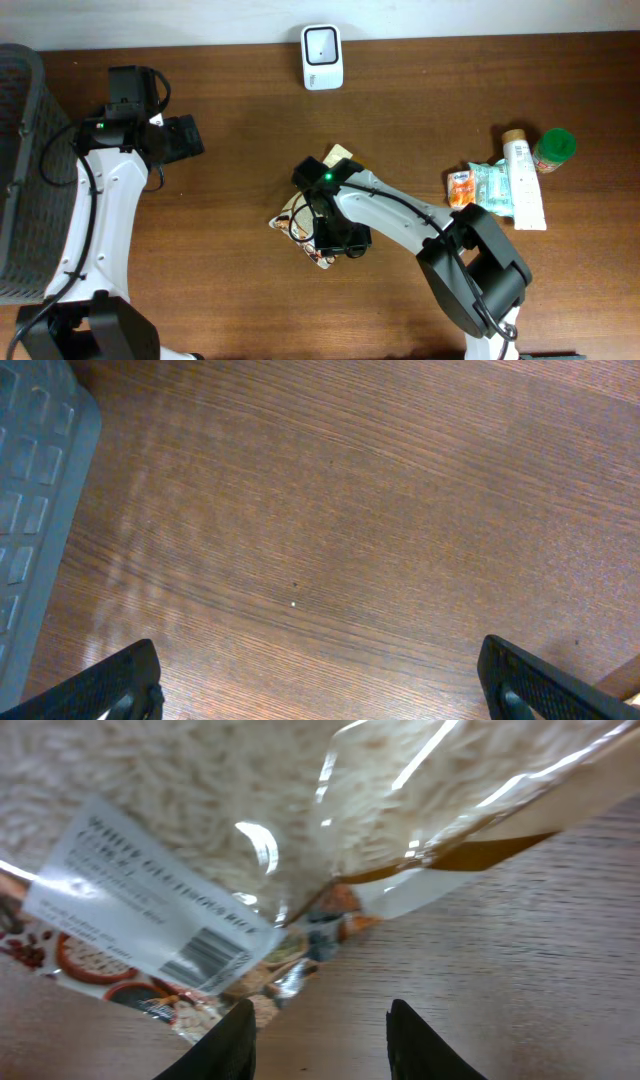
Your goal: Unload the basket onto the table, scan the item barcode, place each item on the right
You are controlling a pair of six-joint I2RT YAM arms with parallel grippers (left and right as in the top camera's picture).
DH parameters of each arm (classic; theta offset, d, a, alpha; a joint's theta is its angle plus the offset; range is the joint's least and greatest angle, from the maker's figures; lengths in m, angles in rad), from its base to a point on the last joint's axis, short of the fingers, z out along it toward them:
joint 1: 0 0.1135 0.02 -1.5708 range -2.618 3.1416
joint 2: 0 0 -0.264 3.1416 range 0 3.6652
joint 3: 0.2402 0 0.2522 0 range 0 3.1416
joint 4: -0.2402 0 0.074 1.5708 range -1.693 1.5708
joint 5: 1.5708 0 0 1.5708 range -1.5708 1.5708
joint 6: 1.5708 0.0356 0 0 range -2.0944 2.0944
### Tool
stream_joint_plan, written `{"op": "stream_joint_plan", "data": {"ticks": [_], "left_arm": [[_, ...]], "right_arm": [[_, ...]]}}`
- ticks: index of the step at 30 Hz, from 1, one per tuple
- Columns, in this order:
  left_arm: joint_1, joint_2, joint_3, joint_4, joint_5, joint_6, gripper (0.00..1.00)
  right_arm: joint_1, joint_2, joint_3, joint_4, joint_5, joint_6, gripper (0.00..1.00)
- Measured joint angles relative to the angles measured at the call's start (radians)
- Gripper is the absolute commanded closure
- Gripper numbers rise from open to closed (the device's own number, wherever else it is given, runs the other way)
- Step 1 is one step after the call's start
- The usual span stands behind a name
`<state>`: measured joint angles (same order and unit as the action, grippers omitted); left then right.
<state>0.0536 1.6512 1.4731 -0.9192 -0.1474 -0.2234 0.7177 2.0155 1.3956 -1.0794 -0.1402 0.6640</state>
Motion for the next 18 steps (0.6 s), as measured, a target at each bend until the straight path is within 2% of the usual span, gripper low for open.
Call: {"op": "stream_joint_plan", "data": {"ticks": [11,18], "left_arm": [[0.0,0.0,0.0,0.0,0.0,0.0,0.01],[0.0,0.0,0.0,0.0,0.0,0.0,0.01]], "right_arm": [[0.001,0.026,0.0,0.06,-0.046,0.016,0.63],[0.001,0.026,-0.001,0.189,-0.072,0.017,0.63]]}}
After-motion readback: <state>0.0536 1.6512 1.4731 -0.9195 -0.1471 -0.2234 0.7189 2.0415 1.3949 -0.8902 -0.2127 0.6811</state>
